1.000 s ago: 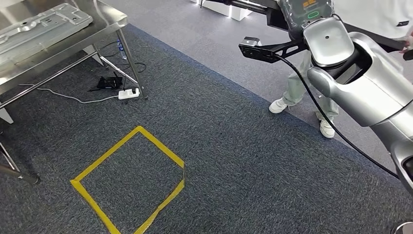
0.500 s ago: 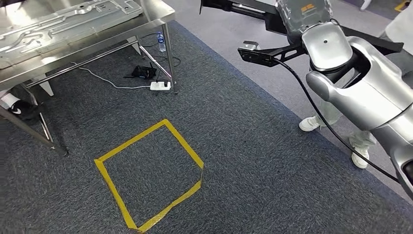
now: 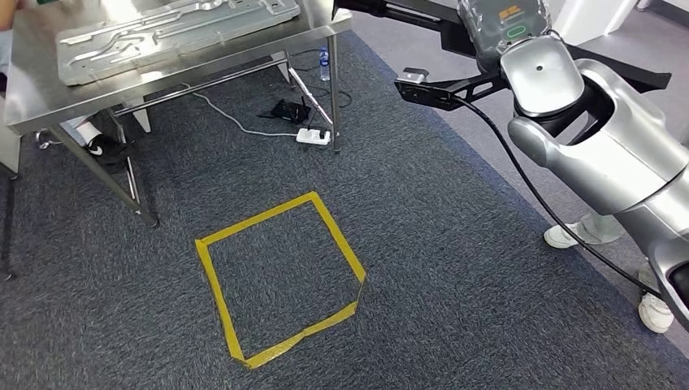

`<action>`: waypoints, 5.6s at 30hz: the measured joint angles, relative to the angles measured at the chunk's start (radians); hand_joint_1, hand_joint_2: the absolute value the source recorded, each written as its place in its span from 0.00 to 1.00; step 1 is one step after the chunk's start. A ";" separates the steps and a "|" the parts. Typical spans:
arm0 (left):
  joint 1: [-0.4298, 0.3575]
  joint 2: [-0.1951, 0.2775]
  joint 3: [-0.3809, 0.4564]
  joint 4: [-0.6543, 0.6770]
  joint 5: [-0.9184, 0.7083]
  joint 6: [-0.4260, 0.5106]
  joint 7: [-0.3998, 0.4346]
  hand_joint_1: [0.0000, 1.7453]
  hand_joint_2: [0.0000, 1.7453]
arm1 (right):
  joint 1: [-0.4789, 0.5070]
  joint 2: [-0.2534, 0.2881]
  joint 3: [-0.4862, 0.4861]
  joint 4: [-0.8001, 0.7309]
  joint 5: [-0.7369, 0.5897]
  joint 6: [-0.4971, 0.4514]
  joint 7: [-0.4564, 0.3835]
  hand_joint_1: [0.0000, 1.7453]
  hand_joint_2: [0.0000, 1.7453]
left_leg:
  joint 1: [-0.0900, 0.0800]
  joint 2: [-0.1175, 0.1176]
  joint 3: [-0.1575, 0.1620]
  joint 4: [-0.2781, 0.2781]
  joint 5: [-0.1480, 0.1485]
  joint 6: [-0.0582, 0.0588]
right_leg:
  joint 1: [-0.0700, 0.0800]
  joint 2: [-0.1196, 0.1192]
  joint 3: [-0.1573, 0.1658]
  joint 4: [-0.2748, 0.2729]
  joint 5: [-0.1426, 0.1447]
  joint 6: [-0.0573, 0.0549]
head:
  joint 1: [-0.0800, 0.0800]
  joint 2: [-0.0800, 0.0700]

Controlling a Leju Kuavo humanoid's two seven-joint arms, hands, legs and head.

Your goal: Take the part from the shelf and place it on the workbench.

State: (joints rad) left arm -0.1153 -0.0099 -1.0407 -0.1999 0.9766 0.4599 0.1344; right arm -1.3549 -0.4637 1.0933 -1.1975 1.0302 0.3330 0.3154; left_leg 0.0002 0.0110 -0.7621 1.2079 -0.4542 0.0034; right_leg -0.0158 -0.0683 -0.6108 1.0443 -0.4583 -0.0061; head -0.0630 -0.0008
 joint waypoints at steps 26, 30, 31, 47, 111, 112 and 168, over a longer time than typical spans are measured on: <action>0.000 0.000 0.000 0.000 -0.001 0.000 0.002 0.00 1.00 | 0.009 0.001 0.000 -0.004 0.002 -0.007 -0.002 1.00 1.00 | 0.002 -0.036 0.004 0.004 -0.042 -0.006 | -0.011 0.065 0.010 -0.018 0.009 0.001 | 0.000 0.000; -0.001 0.000 0.000 0.000 -0.002 0.000 0.003 0.00 1.00 | 0.012 0.001 0.001 -0.003 0.004 -0.010 -0.010 1.00 1.00 | 0.015 -0.014 -0.025 0.029 -0.007 -0.018 | -0.012 0.022 0.022 -0.017 -0.005 0.005 | -0.002 0.000; 0.000 0.000 0.000 0.000 -0.002 -0.001 0.003 0.00 1.00 | 0.013 0.001 0.001 -0.003 0.004 -0.011 -0.013 1.00 1.00 | 0.016 -0.008 0.009 -0.041 0.027 -0.019 | -0.012 0.013 0.028 -0.016 -0.010 0.009 | -0.002 0.000; -0.004 0.000 0.000 0.000 -0.008 -0.001 -0.001 0.00 1.00 | 0.004 -0.001 0.002 0.004 0.006 -0.014 -0.030 1.00 1.00 | 0.006 -0.034 0.128 -0.182 0.025 0.033 | -0.006 0.067 -0.072 0.108 -0.009 0.041 | 0.007 0.000; -0.009 0.001 -0.007 0.000 -0.011 0.004 -0.002 0.00 1.00 | -0.013 0.060 -0.026 0.018 -0.063 0.008 0.036 1.00 1.00 | 0.001 -0.030 0.136 -0.168 0.000 0.022 | 0.002 0.068 -0.022 0.000 0.019 0.035 | 0.010 0.000; -0.009 0.001 -0.007 0.000 -0.011 0.005 -0.003 0.00 1.00 | -0.014 0.063 -0.025 0.021 -0.063 0.006 0.035 1.00 1.00 | 0.000 -0.030 0.135 -0.168 0.000 0.018 | 0.005 0.068 -0.020 -0.003 0.017 0.032 | 0.010 0.000; -0.006 0.007 -0.022 0.000 -0.016 -0.005 -0.003 0.00 1.00 | -0.044 0.223 0.011 0.240 -0.033 -0.058 -0.010 1.00 1.00 | 0.004 -0.020 0.160 -0.187 -0.004 0.040 | -0.001 0.069 -0.148 0.214 -0.035 0.043 | 0.011 0.000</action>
State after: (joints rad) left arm -0.1218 -0.0032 -1.0628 -0.1995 0.9604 0.4553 0.1311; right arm -1.3986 -0.2404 1.1040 -0.9573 0.9968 0.2753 0.3049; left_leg 0.0043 -0.0094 -0.6020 1.0207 -0.4585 0.0430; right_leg -0.0166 0.0006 -0.7591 1.2582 -0.4935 0.0369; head -0.0524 -0.0008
